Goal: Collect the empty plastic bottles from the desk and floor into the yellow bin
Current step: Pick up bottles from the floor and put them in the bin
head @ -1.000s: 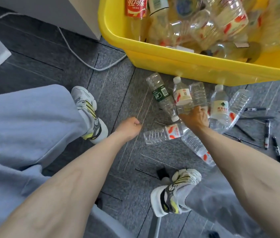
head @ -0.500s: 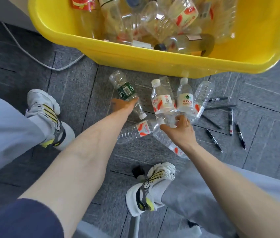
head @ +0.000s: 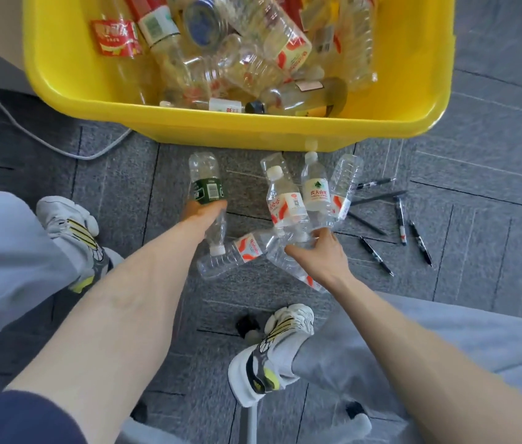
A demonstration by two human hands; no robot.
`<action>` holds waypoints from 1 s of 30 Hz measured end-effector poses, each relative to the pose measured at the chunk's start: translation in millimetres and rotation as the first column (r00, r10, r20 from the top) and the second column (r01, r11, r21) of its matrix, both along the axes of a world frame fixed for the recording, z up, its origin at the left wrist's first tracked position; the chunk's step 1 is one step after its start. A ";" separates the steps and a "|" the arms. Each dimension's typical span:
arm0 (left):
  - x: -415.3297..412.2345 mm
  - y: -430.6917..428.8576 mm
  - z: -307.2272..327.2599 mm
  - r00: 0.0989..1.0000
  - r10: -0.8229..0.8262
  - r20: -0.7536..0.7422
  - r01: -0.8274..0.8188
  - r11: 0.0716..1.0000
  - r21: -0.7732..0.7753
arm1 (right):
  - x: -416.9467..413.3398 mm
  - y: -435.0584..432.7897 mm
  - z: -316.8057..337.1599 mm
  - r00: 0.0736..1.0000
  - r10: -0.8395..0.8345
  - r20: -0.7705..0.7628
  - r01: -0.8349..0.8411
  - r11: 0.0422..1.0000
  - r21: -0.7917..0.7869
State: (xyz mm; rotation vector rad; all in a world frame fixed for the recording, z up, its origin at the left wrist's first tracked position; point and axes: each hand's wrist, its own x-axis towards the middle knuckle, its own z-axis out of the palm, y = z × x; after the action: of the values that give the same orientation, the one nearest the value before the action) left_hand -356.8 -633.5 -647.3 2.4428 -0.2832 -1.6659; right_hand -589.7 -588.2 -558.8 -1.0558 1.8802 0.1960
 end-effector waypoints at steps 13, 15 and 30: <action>18.5 61.4 119.8 0.999 -0.031 -0.015 0.029 0.991 -0.127 | 41.2 30.2 61.2 0.987 -0.089 0.136 0.099 0.993 -0.064; 26.5 69.7 132.1 0.998 -0.053 -0.027 0.048 0.987 -0.154 | 47.5 35.8 72.8 0.976 -0.139 0.167 0.152 0.986 -0.071; 118.6 107.5 203.3 0.980 0.177 -0.092 -0.200 0.851 -0.486 | 145.7 49.0 140.1 0.921 -0.144 0.363 0.229 0.952 -0.203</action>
State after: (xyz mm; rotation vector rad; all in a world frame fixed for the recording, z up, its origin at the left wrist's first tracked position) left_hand -238.3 -526.0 -443.9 1.9792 -0.3931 -1.3553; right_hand -444.0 -539.2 -418.7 -0.9870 1.6956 -0.3223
